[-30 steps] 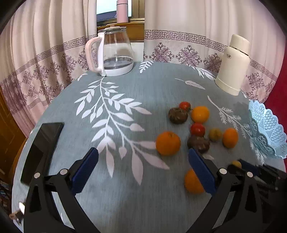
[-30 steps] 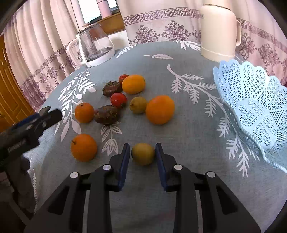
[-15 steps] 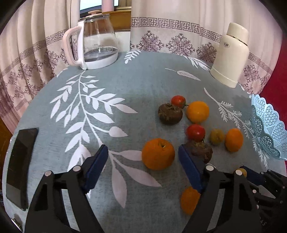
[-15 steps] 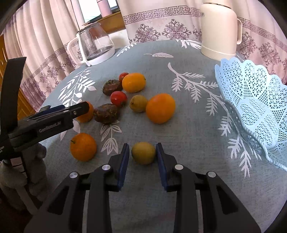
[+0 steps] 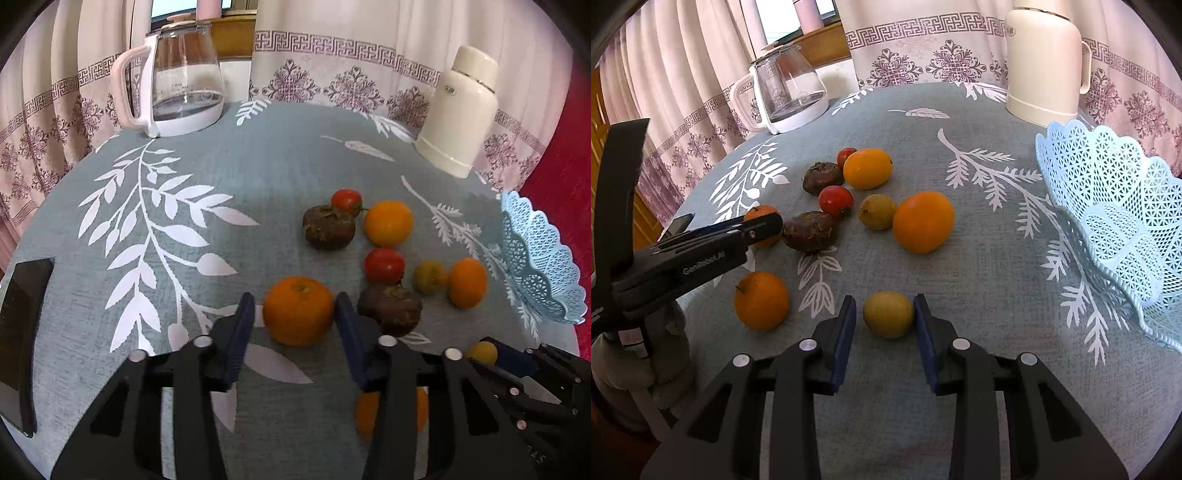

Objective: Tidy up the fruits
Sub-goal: 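Grasp the large orange with the left tool while the right tool holds the yellow plum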

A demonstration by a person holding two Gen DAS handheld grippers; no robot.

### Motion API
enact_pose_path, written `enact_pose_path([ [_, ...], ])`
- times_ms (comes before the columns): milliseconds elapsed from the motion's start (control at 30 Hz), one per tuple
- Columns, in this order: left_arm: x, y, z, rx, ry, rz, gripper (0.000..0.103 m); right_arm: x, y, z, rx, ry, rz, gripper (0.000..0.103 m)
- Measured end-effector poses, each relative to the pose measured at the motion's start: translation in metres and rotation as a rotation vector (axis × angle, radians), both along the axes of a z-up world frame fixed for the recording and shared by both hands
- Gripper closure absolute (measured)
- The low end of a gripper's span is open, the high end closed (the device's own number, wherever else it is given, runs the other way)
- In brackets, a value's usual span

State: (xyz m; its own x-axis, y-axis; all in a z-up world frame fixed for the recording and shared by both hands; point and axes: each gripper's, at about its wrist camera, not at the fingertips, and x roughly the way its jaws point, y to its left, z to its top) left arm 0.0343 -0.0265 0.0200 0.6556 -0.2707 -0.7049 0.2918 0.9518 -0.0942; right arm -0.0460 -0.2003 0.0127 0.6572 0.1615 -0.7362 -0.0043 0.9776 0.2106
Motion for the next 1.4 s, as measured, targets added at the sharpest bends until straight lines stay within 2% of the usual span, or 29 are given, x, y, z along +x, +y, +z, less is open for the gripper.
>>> enact_pose_path([
  [367, -0.004, 0.017, 0.006, -0.071, -0.038, 0.070, 0.061, 0.000, 0.001, -0.001, -0.009, 0.001, 0.002, 0.069],
  [633, -0.010, 0.021, 0.012, -0.070, -0.095, 0.108, 0.061, -0.003, 0.002, 0.001, -0.028, -0.016, -0.004, 0.074],
  [1000, -0.011, 0.027, 0.013, -0.081, -0.104, 0.140, 0.061, -0.008, 0.000, 0.007, -0.030, -0.050, -0.012, 0.074],
  [1067, -0.010, 0.027, 0.013, -0.079, -0.104, 0.139, 0.061, -0.006, -0.001, 0.005, -0.028, -0.032, -0.012, 0.071],
  [1100, -0.010, 0.027, 0.013, -0.077, -0.104, 0.138, 0.061, -0.005, -0.002, 0.004, -0.022, -0.026, -0.014, 0.063],
  [1133, -0.010, 0.026, 0.013, -0.077, -0.104, 0.138, 0.061, -0.005, -0.003, 0.004, -0.015, -0.022, -0.020, 0.044],
  [1200, -0.010, 0.026, 0.013, -0.078, -0.105, 0.138, 0.061, -0.008, -0.007, 0.008, -0.002, -0.042, -0.040, 0.030],
  [1367, -0.010, 0.027, 0.012, -0.083, -0.100, 0.140, 0.061, -0.005, -0.006, 0.004, -0.021, -0.011, -0.054, 0.031],
  [1400, -0.010, 0.027, 0.013, -0.084, -0.099, 0.141, 0.061, -0.005, -0.005, 0.004, -0.031, -0.009, -0.053, 0.036],
])
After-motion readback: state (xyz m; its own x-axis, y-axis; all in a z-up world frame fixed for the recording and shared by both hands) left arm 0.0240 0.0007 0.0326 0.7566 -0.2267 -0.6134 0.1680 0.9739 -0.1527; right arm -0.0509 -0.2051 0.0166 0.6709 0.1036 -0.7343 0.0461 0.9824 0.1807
